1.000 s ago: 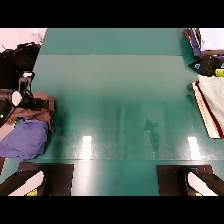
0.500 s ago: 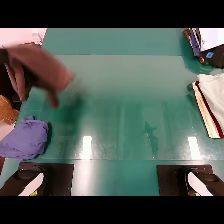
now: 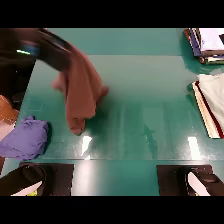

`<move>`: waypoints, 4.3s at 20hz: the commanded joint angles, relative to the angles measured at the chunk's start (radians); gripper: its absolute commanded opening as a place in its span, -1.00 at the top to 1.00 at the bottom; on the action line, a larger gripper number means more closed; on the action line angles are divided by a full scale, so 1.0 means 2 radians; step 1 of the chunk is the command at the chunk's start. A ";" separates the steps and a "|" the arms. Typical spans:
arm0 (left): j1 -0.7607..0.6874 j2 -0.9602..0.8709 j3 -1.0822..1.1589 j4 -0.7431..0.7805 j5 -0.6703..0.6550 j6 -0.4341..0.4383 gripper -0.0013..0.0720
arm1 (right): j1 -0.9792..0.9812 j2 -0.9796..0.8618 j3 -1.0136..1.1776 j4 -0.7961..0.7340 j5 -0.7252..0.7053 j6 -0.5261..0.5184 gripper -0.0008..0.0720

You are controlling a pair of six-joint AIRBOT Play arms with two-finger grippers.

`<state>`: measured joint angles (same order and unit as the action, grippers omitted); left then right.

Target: Fold the shirts.

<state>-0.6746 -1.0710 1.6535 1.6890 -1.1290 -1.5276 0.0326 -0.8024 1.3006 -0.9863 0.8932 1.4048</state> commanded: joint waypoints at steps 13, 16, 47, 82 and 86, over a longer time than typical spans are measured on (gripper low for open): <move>0.212 -0.125 -0.084 -0.147 -0.060 0.005 -0.50 | 0.000 -0.006 0.000 -0.005 0.004 0.000 0.92; 0.270 -0.125 -0.186 -0.198 -0.051 0.015 -0.51 | 0.000 -0.018 0.000 -0.004 0.013 0.000 0.92; 0.312 -0.080 -0.340 -0.281 0.072 0.022 0.90 | 0.000 -0.043 0.000 -0.032 0.106 0.000 0.92; 0.312 0.055 -0.016 -0.224 0.054 0.022 0.90 | 0.172 -0.195 -0.041 -0.124 0.082 0.047 0.93; 0.312 0.089 0.097 -0.234 0.057 0.022 0.90 | 0.115 -0.112 0.044 -0.137 0.107 0.047 0.92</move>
<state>-0.0525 -0.9352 1.7046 1.2301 -1.0248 -1.4841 0.3401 -1.1408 1.2739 -1.1744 1.0557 1.4769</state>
